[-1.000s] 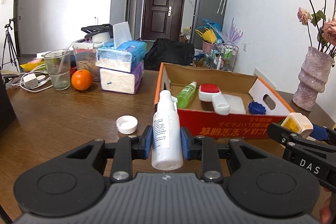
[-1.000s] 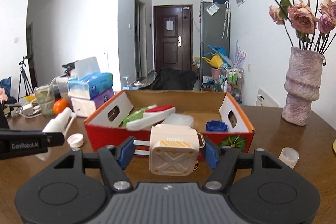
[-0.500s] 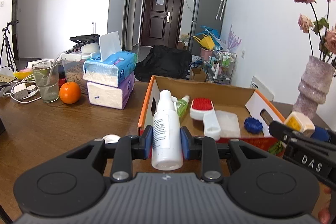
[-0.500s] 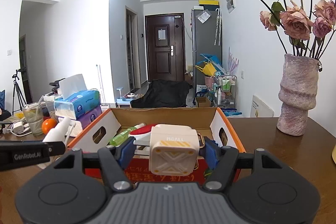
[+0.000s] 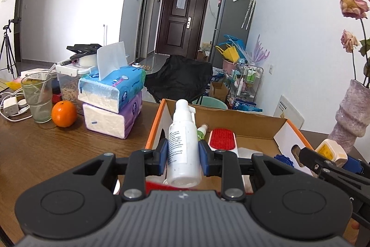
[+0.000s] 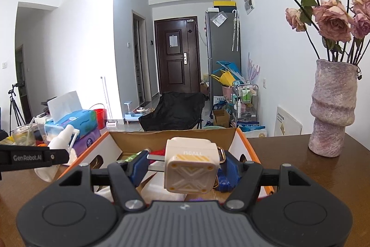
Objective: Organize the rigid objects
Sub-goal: 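Lift the spray bottle and plug adapter and carry both over the box, then lower the spray bottle and plug adapter into the box and open both grippers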
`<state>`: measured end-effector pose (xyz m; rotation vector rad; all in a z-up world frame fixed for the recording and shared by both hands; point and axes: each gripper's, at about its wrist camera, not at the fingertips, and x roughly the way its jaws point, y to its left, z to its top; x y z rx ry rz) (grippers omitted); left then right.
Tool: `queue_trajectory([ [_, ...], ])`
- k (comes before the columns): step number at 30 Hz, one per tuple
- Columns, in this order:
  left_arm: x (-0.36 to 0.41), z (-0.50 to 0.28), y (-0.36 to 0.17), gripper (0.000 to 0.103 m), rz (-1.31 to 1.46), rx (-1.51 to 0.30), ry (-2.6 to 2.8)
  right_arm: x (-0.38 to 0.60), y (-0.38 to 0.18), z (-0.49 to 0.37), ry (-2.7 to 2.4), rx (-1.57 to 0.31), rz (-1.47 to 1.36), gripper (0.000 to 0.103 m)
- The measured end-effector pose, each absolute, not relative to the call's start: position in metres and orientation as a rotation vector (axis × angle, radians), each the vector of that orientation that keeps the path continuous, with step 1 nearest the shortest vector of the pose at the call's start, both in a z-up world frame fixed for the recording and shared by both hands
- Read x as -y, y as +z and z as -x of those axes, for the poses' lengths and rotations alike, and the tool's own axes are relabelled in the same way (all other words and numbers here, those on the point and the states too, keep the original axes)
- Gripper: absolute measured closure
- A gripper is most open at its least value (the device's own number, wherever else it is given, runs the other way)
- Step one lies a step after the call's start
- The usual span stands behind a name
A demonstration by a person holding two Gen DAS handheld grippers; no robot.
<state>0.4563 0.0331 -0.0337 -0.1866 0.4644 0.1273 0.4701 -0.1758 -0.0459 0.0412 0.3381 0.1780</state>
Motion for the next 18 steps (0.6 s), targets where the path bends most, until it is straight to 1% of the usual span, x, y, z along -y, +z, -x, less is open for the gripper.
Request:
queue_trajectory([
  [18, -0.031, -0.525, -0.038, 0.074, 0.176, -0.467, 0.111, 0.167, -0.050, -0.529, 0.186, -0.327, -0.007, 0.037],
])
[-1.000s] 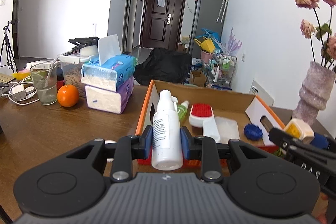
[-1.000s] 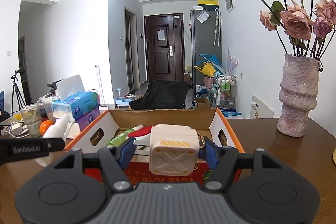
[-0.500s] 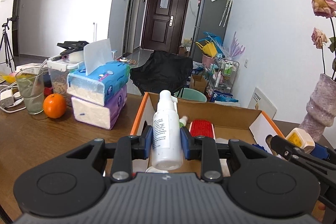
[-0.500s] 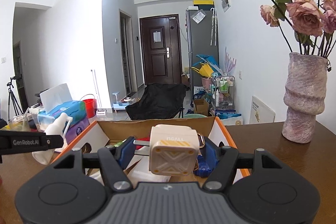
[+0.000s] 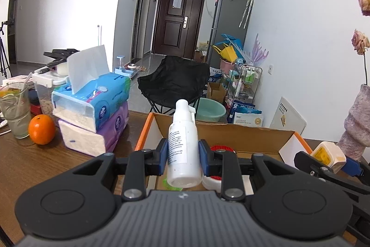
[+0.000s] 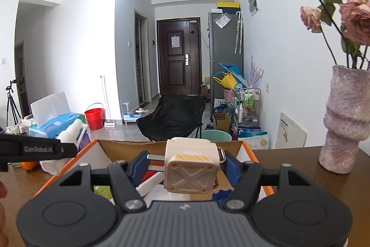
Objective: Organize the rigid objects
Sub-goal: 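Lower the spray bottle and plug adapter into the box and open both grippers, then withdraw both tools from the box back over the table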
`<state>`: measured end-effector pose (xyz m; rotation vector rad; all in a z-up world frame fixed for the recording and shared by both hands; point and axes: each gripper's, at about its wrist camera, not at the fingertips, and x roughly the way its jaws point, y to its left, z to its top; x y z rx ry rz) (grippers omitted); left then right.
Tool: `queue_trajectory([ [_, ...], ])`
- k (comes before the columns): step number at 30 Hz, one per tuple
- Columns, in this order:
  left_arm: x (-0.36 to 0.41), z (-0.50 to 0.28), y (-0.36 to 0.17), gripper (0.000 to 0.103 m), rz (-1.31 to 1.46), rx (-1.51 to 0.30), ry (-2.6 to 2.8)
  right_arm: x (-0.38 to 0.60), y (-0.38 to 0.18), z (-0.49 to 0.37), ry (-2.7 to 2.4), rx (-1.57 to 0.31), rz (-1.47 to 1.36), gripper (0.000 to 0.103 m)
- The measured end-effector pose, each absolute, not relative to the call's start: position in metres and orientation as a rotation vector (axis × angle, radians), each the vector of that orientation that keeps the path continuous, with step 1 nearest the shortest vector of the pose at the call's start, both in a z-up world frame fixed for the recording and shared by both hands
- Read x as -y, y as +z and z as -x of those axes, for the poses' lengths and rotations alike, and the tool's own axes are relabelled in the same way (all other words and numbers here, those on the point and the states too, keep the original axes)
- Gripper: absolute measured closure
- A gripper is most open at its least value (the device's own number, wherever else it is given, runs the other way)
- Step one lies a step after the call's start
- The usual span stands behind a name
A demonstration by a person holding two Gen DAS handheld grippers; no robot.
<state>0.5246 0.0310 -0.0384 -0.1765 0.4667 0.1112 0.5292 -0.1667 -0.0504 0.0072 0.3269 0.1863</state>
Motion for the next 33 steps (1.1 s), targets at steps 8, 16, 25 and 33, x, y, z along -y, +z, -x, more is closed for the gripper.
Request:
queue_trajectory([
  [8, -0.032, -0.550, -0.048, 0.074, 0.153, -0.488, 0.110, 0.165, -0.057, -0.549, 0.183, -0.337, 0.022, 0.037],
  [16, -0.032, -0.557, -0.056, 0.064, 0.135, -0.528, 0.099, 0.167, -0.067, -0.561, 0.153, -0.397, 0.021, 0.035],
  [25, -0.031, -0.546, -0.046, 0.000, 0.127, -0.472, 0.142, 0.179, -0.065, -0.561, 0.104, -0.389, -0.018, 0.000],
  [33, -0.031, -0.545, -0.045, 0.000, 0.126, -0.487, 0.147, 0.179, -0.067, -0.561, 0.105, -0.399, -0.018, 0.000],
])
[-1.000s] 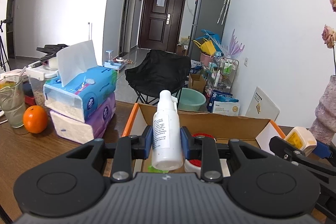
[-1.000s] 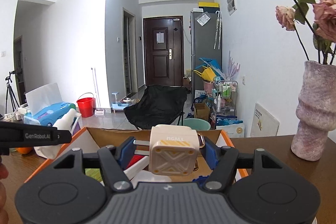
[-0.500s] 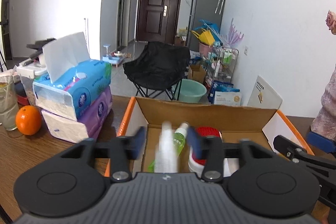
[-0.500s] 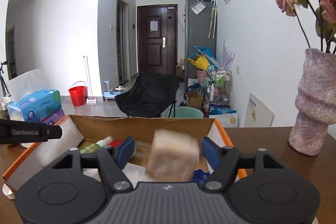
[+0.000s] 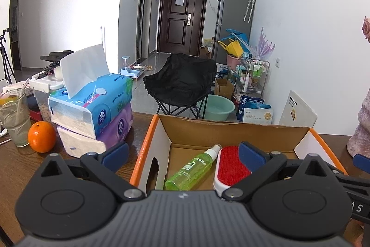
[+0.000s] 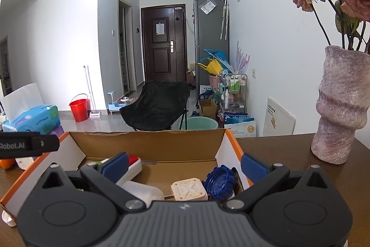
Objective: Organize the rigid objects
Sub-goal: 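Withdraw both tools from the box back over the table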
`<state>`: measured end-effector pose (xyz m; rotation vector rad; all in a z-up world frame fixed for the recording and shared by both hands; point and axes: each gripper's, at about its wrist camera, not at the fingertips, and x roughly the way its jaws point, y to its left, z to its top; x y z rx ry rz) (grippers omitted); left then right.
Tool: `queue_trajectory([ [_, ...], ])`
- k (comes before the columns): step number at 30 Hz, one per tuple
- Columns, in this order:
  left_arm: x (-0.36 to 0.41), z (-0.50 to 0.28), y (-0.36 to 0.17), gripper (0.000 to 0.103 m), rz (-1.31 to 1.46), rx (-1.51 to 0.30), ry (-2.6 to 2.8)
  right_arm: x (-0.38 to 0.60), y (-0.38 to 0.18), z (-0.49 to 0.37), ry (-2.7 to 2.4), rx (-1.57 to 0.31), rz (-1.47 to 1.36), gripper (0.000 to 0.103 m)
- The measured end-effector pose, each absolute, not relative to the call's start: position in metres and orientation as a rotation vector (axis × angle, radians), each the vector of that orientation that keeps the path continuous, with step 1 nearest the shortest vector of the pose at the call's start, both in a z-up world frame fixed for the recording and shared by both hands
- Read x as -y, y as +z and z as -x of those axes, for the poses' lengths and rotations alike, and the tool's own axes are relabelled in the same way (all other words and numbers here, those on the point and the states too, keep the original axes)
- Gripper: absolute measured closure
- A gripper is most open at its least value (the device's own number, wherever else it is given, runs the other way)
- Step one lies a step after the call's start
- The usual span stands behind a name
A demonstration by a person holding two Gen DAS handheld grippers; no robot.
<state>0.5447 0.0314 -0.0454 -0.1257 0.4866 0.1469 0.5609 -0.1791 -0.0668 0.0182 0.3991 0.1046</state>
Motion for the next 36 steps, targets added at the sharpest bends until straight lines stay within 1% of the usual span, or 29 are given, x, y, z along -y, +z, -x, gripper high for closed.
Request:
queue_trajectory([
  [19, -0.033, -0.530, -0.040, 0.000, 0.091, -0.480, 0.154, 0.184, -0.063, -0.547, 0.106, -0.374, -0.009, 0.000],
  [36, -0.039, -0.488, -0.042, 0.000, 0.047, -0.491, 0.147, 0.200, -0.064, -0.500, 0.102, -0.347, 0.021, 0.000],
])
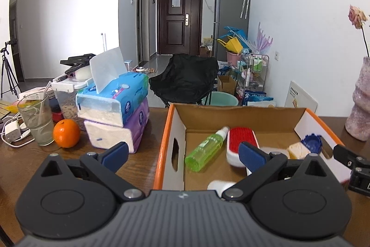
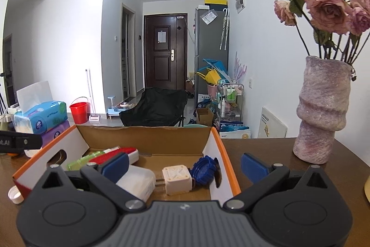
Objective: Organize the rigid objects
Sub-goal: 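Withdraw both tools from the box back over the table, then move the left tool to the white screw cap while the right moves to the clear tape roll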
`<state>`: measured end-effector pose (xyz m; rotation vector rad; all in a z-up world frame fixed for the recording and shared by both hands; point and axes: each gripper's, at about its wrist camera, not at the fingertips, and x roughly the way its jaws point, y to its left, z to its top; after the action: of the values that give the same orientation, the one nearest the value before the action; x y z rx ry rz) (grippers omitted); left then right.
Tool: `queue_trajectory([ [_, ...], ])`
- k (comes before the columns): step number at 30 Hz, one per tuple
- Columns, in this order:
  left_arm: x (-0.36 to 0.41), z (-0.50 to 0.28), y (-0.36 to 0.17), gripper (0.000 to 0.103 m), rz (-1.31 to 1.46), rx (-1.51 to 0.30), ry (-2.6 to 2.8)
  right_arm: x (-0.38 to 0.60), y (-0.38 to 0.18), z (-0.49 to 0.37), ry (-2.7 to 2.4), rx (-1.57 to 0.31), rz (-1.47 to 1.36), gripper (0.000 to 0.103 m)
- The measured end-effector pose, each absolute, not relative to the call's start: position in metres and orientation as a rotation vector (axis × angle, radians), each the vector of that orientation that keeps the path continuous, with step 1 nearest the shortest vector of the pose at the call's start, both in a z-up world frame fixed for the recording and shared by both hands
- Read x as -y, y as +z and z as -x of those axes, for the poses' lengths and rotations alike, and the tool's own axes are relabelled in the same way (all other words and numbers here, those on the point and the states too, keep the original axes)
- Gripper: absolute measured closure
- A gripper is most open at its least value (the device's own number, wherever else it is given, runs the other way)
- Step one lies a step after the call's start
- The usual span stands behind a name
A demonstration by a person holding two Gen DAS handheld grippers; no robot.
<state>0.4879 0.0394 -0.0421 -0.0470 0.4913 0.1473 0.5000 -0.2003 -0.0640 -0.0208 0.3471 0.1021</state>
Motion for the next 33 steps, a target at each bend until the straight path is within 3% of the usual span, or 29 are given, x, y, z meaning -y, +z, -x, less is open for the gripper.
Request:
queue_trajectory([
  [33, -0.065, -0.367, -0.061, 0.000, 0.052, -0.564, 0.155, 0.243, -0.095, -0.386, -0.042, -0.420, 0.015, 0.000],
])
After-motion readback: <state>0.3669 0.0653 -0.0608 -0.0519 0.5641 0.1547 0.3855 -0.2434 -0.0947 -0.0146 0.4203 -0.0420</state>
